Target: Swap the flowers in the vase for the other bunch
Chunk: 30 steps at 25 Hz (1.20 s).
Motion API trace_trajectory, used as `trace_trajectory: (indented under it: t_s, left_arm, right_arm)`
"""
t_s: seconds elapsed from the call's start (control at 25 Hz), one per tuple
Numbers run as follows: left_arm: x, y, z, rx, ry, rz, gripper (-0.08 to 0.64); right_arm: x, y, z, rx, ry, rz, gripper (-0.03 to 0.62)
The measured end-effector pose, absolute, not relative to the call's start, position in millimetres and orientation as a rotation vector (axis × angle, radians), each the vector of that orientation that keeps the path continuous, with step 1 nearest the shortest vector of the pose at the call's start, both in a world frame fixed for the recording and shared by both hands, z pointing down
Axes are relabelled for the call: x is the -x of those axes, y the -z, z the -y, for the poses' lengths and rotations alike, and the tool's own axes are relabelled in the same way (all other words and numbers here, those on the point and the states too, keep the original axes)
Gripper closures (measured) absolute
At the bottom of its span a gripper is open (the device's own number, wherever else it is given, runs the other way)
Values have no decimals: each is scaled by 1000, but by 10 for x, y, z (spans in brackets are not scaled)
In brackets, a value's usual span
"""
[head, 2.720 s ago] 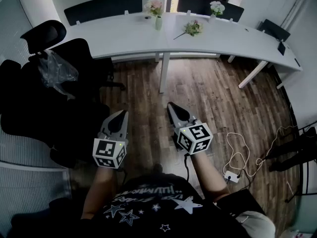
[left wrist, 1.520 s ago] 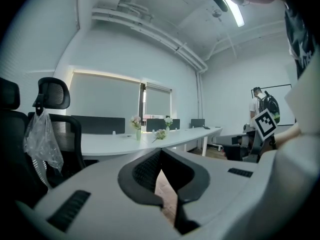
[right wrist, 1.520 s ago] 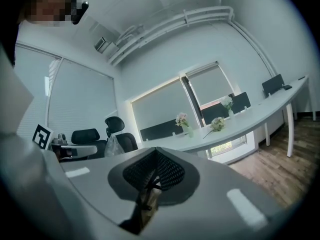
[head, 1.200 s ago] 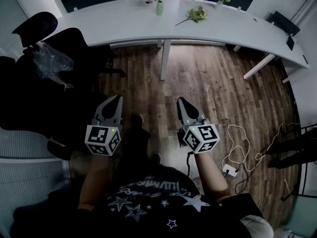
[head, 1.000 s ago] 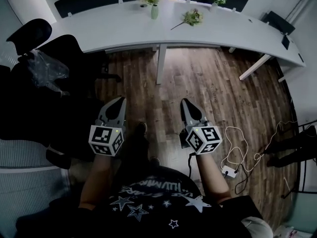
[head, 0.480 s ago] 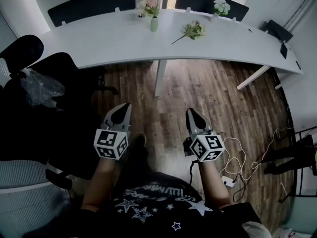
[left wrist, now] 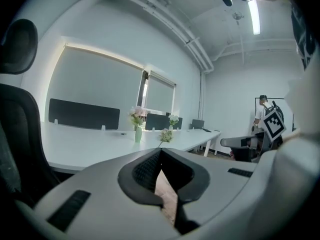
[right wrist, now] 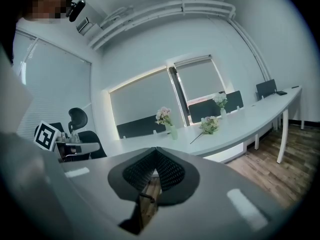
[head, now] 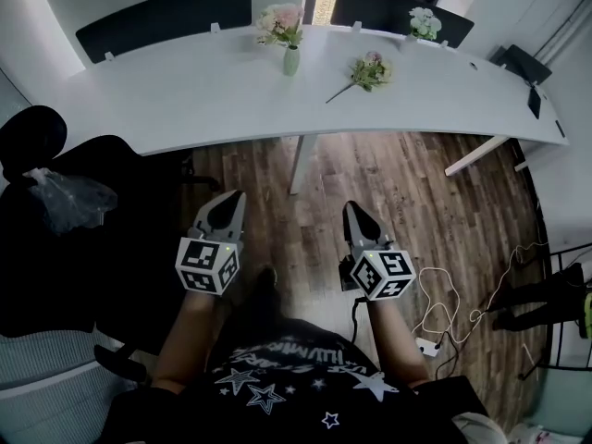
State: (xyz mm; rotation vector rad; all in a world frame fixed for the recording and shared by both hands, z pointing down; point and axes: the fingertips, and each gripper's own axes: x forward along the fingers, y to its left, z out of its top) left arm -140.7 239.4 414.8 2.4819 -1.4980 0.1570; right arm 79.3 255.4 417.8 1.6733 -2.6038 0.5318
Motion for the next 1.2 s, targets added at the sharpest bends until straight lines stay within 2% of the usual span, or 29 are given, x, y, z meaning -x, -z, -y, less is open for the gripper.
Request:
trace_trajectory:
  t_s: [0.52, 0.92, 1.2]
  left_arm:
    - [1586, -4012, -1265, -2621, -219, 1419, 552]
    - [1444, -4197, -907, -2640, -216, 1268, 552]
    - [1384, -4316, -811, -2608, -224, 1274, 552]
  right_arm:
    - [-391, -4081, -1600, -1695, -507, 2552, 589]
    - [-236, -4142, -1384, -1718, -510, 2488, 589]
    - [-403, -4263, -1241, -1752, -553, 2476, 589]
